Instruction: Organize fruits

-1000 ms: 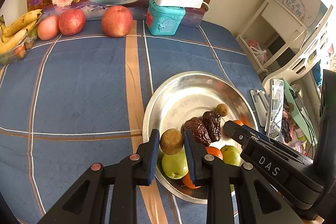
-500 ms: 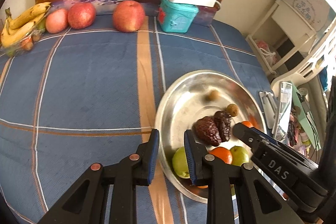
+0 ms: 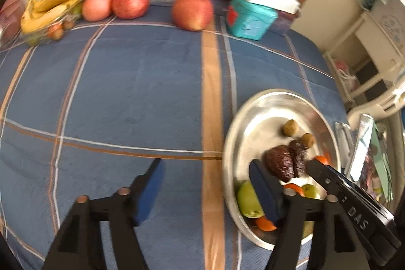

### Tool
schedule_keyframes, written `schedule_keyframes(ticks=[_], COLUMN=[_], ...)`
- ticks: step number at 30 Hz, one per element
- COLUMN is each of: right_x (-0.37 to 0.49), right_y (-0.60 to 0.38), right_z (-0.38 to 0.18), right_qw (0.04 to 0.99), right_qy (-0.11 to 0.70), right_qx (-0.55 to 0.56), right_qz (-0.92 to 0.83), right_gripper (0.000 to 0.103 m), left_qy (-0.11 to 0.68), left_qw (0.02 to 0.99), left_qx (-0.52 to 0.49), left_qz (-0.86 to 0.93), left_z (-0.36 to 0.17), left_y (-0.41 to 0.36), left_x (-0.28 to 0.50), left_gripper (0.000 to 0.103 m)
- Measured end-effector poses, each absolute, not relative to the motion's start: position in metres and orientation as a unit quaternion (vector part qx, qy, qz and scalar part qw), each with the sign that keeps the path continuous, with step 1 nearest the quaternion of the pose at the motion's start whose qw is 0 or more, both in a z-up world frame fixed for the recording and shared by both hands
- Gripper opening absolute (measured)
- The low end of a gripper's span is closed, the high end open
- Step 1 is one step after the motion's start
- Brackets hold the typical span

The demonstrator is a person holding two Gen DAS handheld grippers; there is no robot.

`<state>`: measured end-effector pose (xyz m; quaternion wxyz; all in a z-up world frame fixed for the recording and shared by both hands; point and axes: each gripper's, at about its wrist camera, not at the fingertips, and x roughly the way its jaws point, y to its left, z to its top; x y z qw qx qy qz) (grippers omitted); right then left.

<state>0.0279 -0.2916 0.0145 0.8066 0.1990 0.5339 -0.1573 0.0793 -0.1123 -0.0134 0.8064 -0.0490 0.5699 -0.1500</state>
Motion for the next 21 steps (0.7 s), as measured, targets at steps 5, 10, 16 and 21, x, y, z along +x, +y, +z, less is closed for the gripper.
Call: schedule_keyframes(ticks=[5,10,16,21], right_x=[0.03,0.035,0.037,0.037], right_y=[-0.288,-0.279,-0.273,-0.266], right_z=[0.012,0.007,0.007,0.009], right_qw=[0.806,0.804,0.806,0.817], right_qy=[0.54,0.554,0.556,0.544], right_qx=[0.188,0.156,0.136,0.098], right_qz=[-0.152,-0.149,-0.153,-0.168], right_gripper=[0.04,0.07,0.085,0.097], left_qy=[0.577,0.574,0.54,0.53], left_qw=[0.812,0.817,0.841,0.847], left_qx=[-0.021,-0.011,0.021,0.027], left_qz=[-0.092,-0.05,-0.026,-0.02], left_z=[-0.022,-0.029,-0.024,-0.025], left_y=[-0.099,-0.084,-0.076,-0.065], left_x=[0.084,0.088,0.09,0.091], left_gripper=[0.092,0.102,0.103,0.103])
